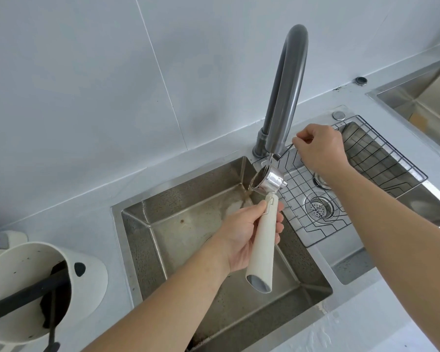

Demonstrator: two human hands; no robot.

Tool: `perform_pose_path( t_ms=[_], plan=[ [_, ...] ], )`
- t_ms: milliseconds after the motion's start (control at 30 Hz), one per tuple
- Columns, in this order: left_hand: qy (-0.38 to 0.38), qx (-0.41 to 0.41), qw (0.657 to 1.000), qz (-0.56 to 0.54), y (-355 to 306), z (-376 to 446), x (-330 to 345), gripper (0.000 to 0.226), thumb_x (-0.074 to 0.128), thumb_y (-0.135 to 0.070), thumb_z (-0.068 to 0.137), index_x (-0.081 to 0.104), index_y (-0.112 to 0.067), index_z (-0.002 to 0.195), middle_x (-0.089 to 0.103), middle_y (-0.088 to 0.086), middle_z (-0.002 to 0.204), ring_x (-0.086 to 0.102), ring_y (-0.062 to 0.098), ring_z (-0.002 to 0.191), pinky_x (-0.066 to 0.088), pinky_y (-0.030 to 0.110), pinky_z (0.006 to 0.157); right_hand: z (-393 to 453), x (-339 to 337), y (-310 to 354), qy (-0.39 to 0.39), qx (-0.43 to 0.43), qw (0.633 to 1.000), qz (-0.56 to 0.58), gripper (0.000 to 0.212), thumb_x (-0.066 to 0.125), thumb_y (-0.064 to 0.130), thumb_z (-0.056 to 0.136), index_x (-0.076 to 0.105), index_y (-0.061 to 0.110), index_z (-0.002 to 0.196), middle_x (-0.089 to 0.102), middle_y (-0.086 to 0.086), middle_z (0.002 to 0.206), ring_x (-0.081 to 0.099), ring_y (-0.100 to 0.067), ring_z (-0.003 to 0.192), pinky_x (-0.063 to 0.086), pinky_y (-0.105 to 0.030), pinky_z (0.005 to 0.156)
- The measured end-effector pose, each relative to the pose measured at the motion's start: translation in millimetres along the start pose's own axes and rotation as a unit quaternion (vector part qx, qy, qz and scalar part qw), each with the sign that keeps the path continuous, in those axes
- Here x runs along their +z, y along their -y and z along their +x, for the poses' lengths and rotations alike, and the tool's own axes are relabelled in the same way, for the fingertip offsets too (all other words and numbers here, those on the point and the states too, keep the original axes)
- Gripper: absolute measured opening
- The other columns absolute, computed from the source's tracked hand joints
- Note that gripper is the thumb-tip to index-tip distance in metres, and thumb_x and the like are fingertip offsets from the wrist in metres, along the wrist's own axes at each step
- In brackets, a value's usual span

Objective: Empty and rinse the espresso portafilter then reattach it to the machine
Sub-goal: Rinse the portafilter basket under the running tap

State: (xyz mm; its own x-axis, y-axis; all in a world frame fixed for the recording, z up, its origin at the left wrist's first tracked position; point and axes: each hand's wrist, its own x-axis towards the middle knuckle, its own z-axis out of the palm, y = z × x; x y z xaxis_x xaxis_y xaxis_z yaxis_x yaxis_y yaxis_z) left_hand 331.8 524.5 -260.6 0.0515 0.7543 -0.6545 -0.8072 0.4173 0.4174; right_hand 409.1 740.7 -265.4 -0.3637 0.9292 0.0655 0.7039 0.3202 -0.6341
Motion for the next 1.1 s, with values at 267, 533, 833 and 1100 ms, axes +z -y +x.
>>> perform_pose_path(
  t_ms=[267, 533, 833, 1100],
  plan=[
    [-0.033, -0.032, 0.999, 0.001, 2, -2, -2, 0.035, 0.053, -0.026, 0.098, 0.064, 0.005, 0.112, 0.064, 0.009, 0.073, 0.061, 0.014, 0.057, 0.054, 0.023, 0.049, 0, 0, 0, 0.004, 0.001, 1.0, 0.001, 0.016, 0.062, 0.015, 0.089, 0.071, 0.003, 0.088, 0.073, -0.013, 0.085, 0.067, -0.031, 0.08, 0.055, -0.036, 0.073],
    [-0.131, -0.008, 0.978, 0.162, -3, -4, -11, 0.031, 0.064, -0.027, 0.093, 0.067, 0.002, 0.102, 0.066, 0.009, 0.072, 0.061, 0.016, 0.057, 0.051, 0.024, 0.05, 0, 0, 0, 0.005, 0.009, 1.0, 0.001, 0.015, 0.062, 0.016, 0.089, 0.071, 0.003, 0.088, 0.073, -0.013, 0.086, 0.065, -0.029, 0.074, 0.055, -0.034, 0.071],
    [-0.188, 0.039, 0.897, 0.398, -19, -10, -27, 0.035, 0.061, -0.041, 0.09, 0.069, -0.008, 0.081, 0.069, 0.008, 0.071, 0.06, 0.019, 0.053, 0.05, 0.025, 0.049, 0, 0, 0, 0.01, 0.006, 1.0, 0.0, 0.015, 0.062, 0.015, 0.09, 0.071, 0.003, 0.089, 0.073, -0.013, 0.085, 0.068, -0.032, 0.078, 0.057, -0.037, 0.072],
    [-0.195, 0.125, 0.798, 0.556, -29, -11, -39, 0.037, 0.051, -0.041, 0.093, 0.066, -0.007, 0.095, 0.069, 0.021, 0.091, 0.065, 0.031, 0.069, 0.058, 0.044, 0.065, 1, 0, -1, 0.01, 0.008, 1.0, 0.01, 0.014, 0.062, 0.015, 0.089, 0.071, 0.004, 0.088, 0.073, -0.013, 0.083, 0.068, -0.031, 0.078, 0.057, -0.037, 0.073]
  ],
)
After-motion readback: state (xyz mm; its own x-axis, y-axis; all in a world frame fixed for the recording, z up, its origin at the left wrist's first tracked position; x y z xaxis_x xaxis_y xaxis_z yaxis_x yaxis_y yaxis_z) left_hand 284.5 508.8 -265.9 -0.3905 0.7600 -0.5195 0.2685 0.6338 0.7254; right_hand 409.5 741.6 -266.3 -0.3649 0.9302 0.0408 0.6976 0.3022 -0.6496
